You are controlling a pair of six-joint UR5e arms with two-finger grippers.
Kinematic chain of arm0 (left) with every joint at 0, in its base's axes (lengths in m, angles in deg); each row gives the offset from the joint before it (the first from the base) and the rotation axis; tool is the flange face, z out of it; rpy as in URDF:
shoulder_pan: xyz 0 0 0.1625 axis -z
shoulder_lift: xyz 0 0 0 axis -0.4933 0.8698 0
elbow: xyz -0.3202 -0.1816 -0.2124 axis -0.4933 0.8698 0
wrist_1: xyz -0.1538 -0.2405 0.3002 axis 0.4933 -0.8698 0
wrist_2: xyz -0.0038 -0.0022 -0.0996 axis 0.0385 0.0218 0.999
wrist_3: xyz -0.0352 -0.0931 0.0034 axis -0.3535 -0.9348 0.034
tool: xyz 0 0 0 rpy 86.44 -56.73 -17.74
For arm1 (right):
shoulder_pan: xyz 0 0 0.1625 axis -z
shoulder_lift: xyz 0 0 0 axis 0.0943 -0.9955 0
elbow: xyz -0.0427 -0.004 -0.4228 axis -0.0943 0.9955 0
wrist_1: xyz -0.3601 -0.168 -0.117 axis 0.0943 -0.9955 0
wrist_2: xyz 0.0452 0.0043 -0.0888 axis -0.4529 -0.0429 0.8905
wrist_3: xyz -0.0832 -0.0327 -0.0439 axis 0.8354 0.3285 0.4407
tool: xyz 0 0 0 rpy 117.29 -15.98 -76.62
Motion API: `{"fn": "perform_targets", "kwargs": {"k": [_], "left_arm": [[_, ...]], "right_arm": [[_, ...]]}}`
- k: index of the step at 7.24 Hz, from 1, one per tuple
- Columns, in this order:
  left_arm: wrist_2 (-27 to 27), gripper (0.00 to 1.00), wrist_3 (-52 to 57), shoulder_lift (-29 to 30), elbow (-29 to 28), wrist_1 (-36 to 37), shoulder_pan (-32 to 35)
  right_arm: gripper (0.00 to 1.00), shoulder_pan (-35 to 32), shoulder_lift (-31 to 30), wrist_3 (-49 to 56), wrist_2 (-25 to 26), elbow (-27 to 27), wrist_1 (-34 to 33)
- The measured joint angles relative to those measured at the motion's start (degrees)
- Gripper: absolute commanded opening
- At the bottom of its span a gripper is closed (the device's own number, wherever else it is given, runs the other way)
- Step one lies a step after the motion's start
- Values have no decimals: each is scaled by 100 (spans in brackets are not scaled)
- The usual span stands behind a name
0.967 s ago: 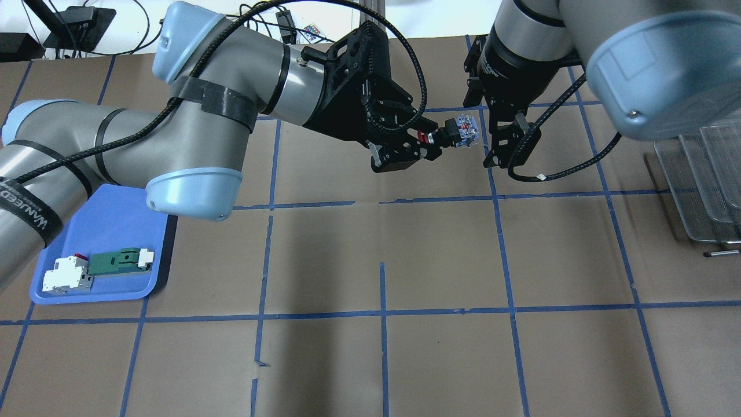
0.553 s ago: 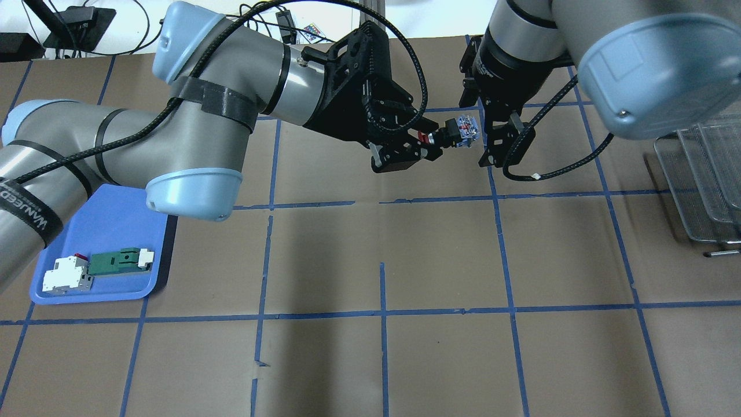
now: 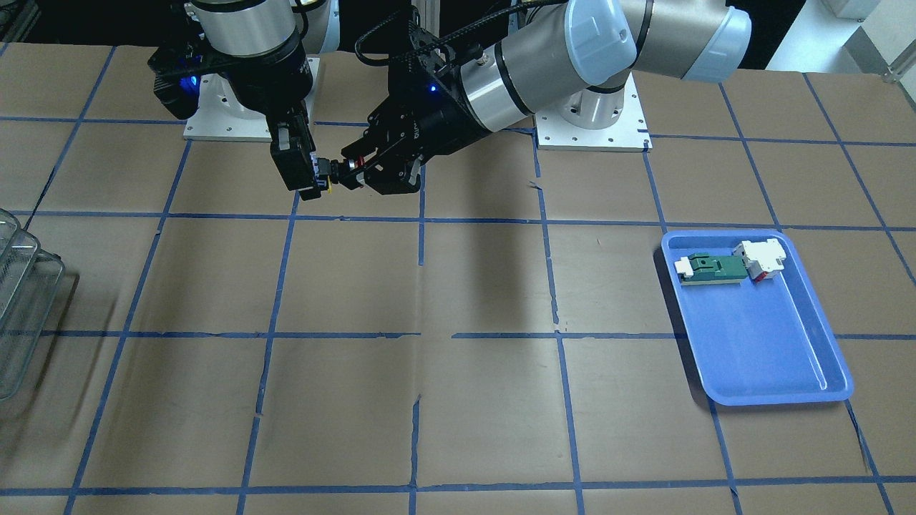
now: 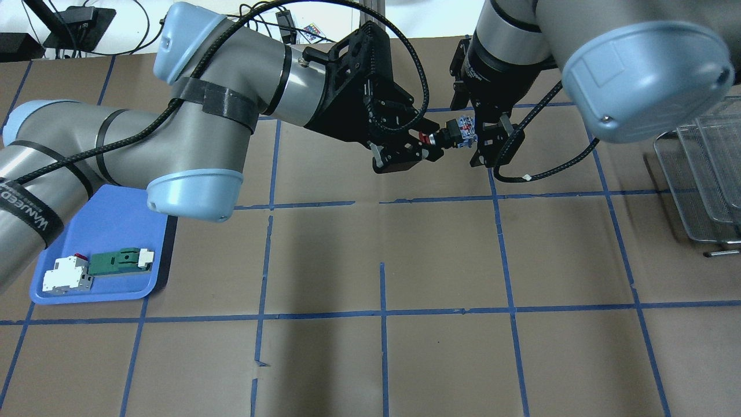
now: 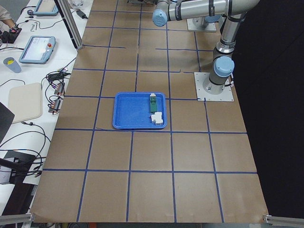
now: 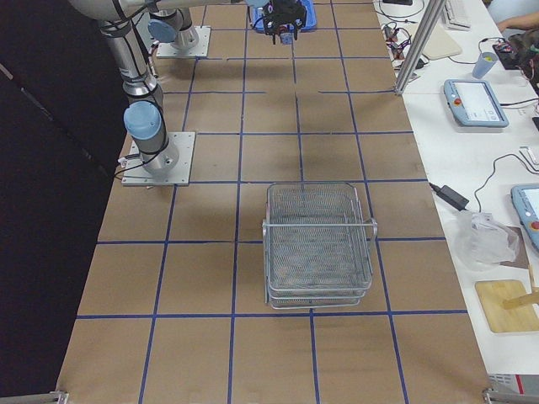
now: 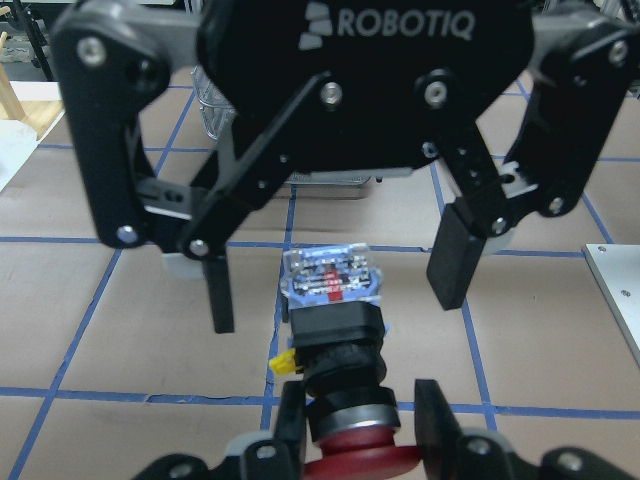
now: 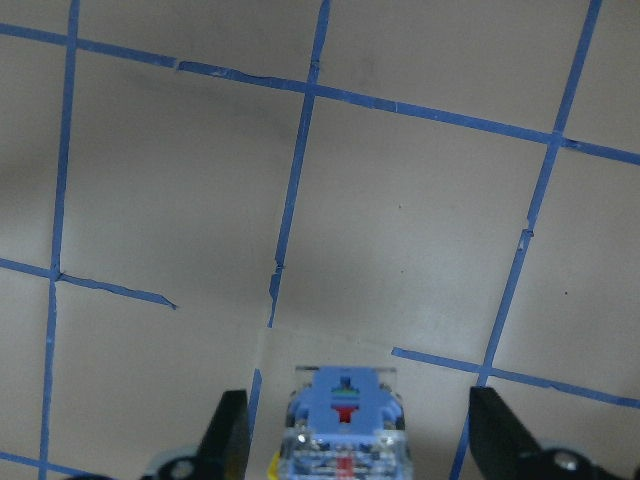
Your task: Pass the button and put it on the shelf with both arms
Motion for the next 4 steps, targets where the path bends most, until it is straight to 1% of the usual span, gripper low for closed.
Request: {"fn": "perform_targets", "kwargs": {"k": [1,2,3,4], "left_arm": [[-2,0,2,0,4,-1,2],[-5,0,2,-1,8,-1,4],[-10,0,-4,-1,8,0,3],[-20,4,-27,-1,7,1,3]], "right_arm": [[11,0,-3,11,-4,-2,10],[0,1,-6,13,-26,-3,16],[0,1,-10,12,-46,-3,19],[0,0,-12,8,-59,1,20]]}}
